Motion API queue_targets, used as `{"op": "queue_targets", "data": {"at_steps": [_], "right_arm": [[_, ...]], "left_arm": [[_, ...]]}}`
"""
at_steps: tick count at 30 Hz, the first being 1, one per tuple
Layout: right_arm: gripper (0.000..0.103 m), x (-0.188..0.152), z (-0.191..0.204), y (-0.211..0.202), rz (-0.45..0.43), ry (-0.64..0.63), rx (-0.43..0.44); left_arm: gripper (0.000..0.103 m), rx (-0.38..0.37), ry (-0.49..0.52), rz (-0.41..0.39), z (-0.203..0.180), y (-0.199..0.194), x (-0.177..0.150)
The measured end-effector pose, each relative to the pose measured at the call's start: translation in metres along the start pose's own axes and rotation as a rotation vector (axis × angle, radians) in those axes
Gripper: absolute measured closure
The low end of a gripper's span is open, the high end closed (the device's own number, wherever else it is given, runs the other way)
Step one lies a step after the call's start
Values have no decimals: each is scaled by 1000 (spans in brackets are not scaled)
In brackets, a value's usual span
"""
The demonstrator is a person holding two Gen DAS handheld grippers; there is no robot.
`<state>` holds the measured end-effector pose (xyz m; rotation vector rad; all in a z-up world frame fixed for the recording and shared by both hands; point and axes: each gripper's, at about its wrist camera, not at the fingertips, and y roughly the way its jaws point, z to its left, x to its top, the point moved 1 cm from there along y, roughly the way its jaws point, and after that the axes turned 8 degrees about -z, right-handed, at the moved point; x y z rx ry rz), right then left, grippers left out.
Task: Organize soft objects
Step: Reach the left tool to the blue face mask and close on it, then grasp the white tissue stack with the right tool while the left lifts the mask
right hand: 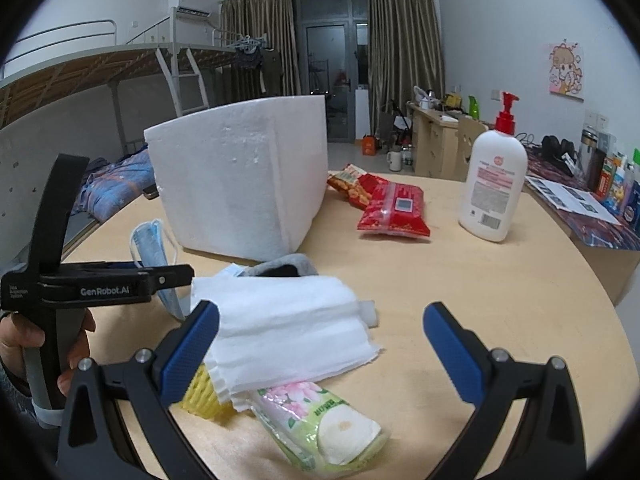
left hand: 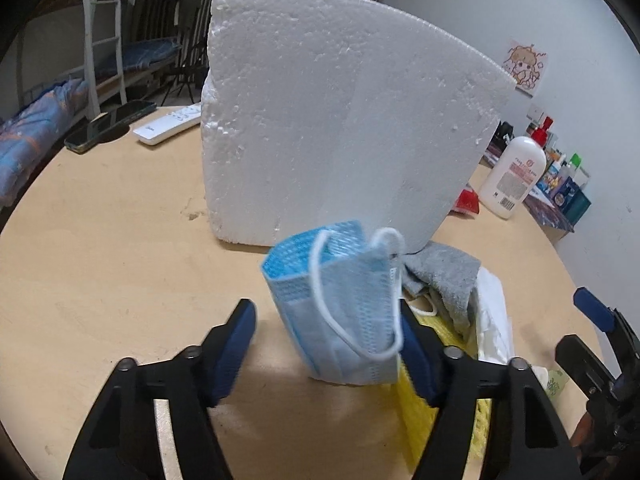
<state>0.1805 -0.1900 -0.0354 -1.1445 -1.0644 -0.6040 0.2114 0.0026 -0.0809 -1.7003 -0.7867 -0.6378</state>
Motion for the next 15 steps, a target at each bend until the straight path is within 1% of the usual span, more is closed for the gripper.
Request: {"op": "queue_targets", "data": {"at_steps": [1,3,5,6,8,10,11,12,15], "right_arm": [[0,0,0,1,5,-3,-5],[0,2,1,4,15,-17,-6],[0,3,4,8,34,-27,15],[0,3,4,10,41,-27,37],[0,4,7,16,63,-30,74],[0,4,9,21,83,-40,82],[0,3,11,25,97,-47,80],[0,2,14,28,106,-61,78],[0,0,22,35,129,-101,92]], "left_arm": [[45,-7,-1,-8,0,-1,0],[53,-18,-3,-16,0,0,-1],[57,-36,-2,2,0,3,-2],[61,-44,0,12,-2,5,-3],[65,-51,8,15,-4,6,-5],[73,-62,12,7,-6,4,-5],[76,-69,9,0,-6,2,-4],[81,-72,5,-7,-5,1,-4],[83,-85,-11,-20,-3,-1,-4]]}}
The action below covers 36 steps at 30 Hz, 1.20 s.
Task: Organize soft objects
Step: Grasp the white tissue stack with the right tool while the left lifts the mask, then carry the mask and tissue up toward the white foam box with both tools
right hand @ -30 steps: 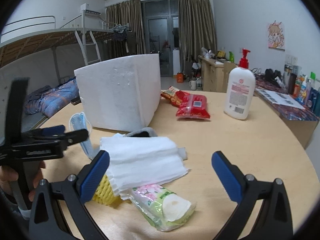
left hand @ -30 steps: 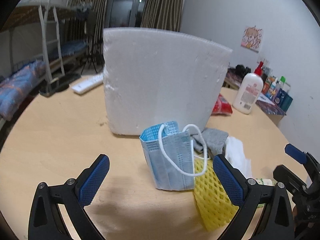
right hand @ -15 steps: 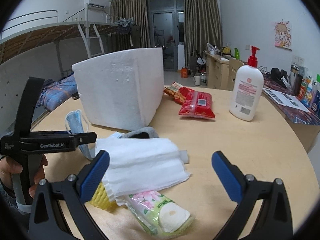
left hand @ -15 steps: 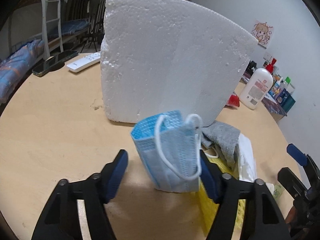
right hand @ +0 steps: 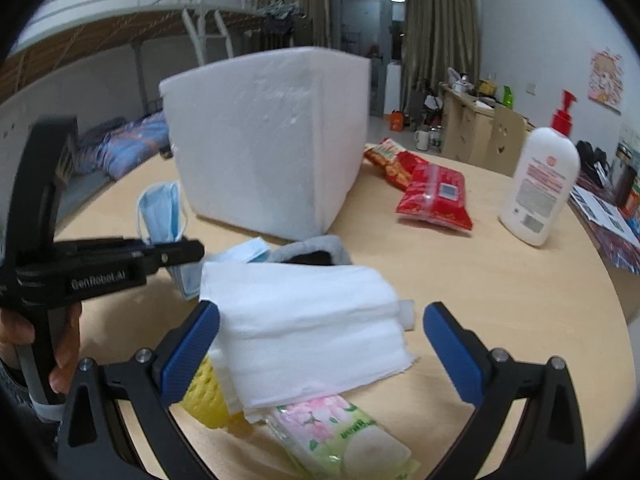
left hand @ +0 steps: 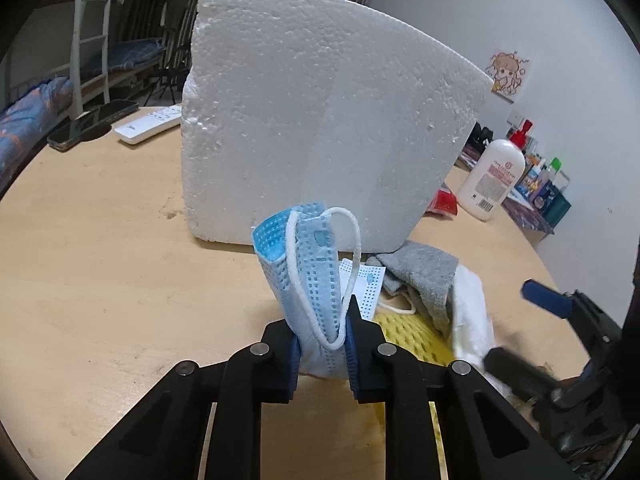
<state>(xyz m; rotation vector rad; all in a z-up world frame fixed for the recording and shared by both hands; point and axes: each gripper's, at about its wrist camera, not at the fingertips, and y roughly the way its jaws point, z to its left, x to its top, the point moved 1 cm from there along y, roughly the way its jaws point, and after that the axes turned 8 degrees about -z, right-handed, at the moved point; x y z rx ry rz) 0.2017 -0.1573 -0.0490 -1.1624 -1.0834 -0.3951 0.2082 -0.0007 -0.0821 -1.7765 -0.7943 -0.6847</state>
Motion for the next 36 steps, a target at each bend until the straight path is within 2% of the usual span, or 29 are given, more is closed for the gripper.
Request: {"op": "queue_targets", "data": {"at_steps": [1,3,5,7,11,12,14,17,23,26,32,36], "right_arm": [[1,0,3,2,9,-7,9],[10,-2,6,9,40,-16,23],[25,-4,8,15,61,-18,26],[31,-7,8,21,91,-20,25],[57,-10,8,22,122,11,47],[61,-10,8,20,120,15,45],[74,-10,8,15,110,23,47],[87,-9,1,8,77,78,58],[91,-7,-19,-25,-24,192,42],[92,-3,-23,-45,-89,206,32],[91,9,-26,-73,-199,233,51],[91,17,-22,-80,-234,228,53]], "left_arm": [[84,-5,-4,1,0,0,0],[84,-13,-4,3,1,0,-2],[84,-23,0,-2,-1,-1,-2],[84,-30,6,-10,-1,-3,-2],[84,-42,7,-14,-1,-5,-2],[84,-43,4,-16,0,-5,-2],[84,-46,3,-21,1,-7,-3],[84,-55,12,-38,0,-12,-3],[84,-70,26,-79,1,-23,-3],[89,-85,44,-112,-3,-30,-2],[89,-99,78,-205,-12,-62,3],[90,-89,110,-244,-19,-82,6]]}}
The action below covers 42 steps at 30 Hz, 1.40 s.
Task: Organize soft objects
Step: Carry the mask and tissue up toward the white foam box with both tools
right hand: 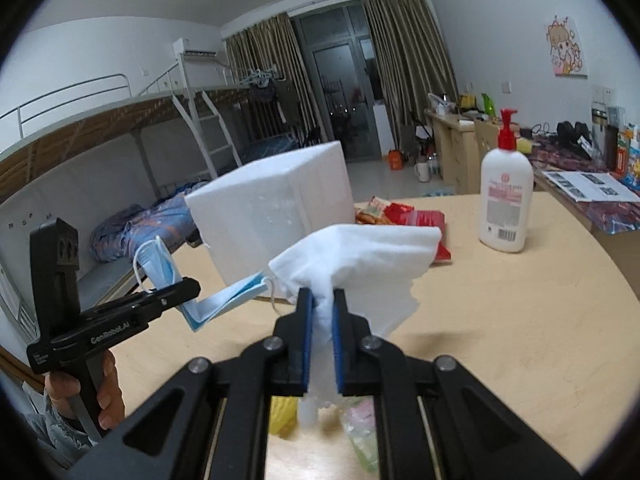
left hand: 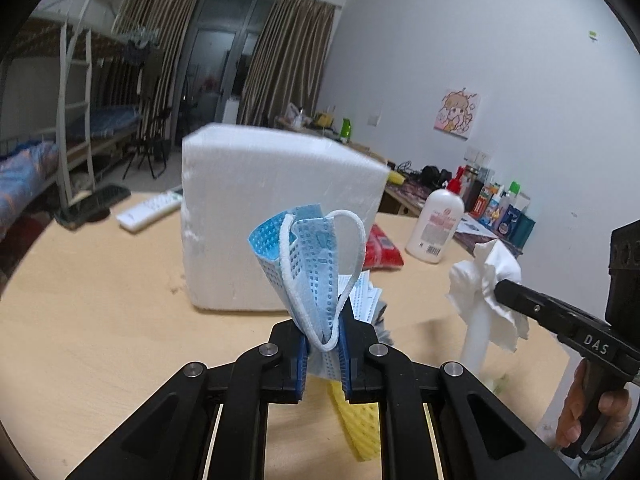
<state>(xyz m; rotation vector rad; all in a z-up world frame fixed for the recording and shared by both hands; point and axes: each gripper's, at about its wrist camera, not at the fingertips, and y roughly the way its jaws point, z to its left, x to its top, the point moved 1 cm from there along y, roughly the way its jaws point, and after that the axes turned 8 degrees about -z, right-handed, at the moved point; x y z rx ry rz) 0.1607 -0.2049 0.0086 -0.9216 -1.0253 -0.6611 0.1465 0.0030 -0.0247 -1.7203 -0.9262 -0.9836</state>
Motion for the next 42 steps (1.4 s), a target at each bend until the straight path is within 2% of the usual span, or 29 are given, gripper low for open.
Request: {"op": "queue_targets", "data": {"at_steps": [7,11,16,27,42], "right_arm": [[91,6,7,-19,-64,-23,-8],[91,6,7,-23,-72,-21,-19],[91,5,16,-34,-99,-30,-7],[91,11,36,-55,-163,-76,25],[91,13,71,-35,-156,-123,124]], "left_arm": [[90,33,60,-79,-14,-38,6],[90,42,80,-93,-19,-51,6],[90,95,131,-147,-27,-73,9],[90,138,190,-230,-35,-113,18],[90,221,194,-246,-26,-137,24]]}}
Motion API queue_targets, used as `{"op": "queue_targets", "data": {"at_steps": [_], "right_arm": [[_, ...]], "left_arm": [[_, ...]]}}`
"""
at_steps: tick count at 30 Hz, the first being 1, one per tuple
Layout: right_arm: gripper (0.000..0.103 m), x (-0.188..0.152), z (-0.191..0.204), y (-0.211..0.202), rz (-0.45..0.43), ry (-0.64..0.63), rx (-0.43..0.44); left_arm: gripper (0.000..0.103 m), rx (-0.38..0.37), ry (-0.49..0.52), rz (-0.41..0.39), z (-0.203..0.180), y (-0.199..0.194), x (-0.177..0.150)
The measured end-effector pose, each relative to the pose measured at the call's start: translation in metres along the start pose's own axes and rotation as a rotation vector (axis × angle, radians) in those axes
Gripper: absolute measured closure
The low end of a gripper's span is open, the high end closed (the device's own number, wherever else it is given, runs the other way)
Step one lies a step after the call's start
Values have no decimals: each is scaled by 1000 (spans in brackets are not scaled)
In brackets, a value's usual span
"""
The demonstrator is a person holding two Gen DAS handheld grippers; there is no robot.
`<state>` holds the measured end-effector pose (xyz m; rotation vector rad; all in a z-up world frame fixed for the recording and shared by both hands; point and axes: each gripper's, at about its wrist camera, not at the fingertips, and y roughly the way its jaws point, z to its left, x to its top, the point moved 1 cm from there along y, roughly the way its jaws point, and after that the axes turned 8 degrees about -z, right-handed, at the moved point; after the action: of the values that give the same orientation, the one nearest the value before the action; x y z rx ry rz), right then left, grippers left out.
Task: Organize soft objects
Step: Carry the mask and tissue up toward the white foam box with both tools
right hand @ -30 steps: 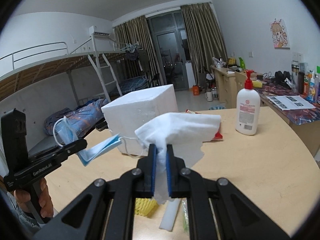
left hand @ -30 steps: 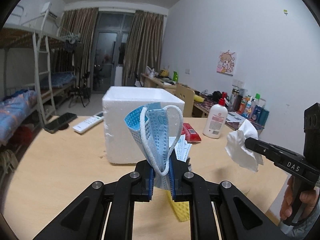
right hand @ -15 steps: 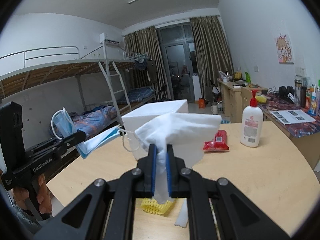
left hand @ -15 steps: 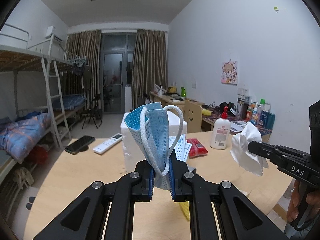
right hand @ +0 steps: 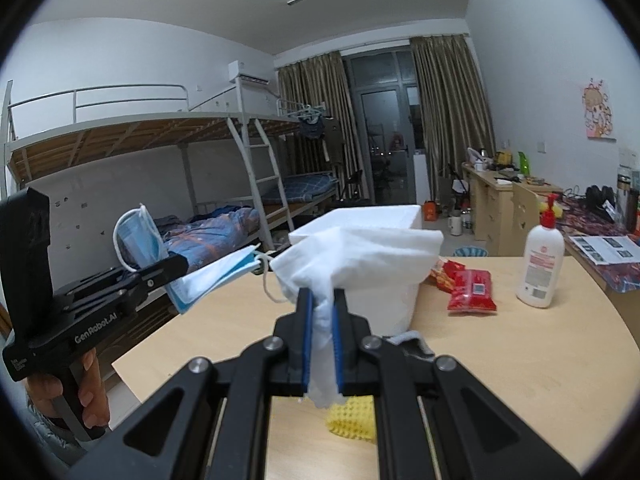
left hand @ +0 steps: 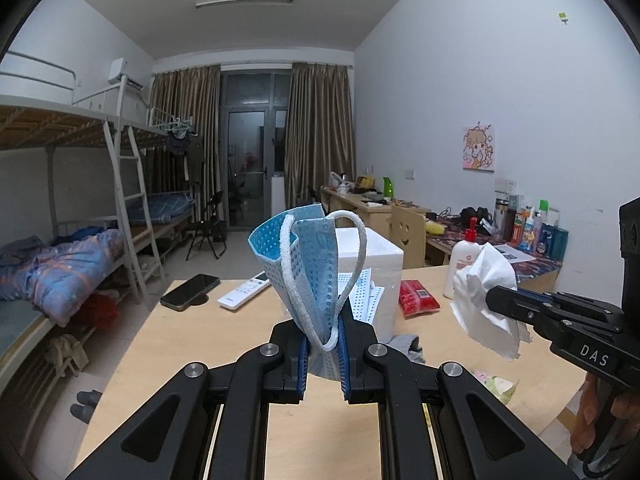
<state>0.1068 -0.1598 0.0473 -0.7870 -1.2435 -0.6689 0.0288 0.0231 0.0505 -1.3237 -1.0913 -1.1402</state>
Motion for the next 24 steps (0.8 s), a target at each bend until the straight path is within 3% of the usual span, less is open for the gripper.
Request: {"op": "queue_targets", "data": {"at_steps": [10,24], "right_arm": [[91,9,1,16,11,-3,8],[91,60,-9,37,-17,-32,-7]], "left_arm": [[90,10,4,31,1,13,9],[90,-5,8,27,-3,43,58]]}}
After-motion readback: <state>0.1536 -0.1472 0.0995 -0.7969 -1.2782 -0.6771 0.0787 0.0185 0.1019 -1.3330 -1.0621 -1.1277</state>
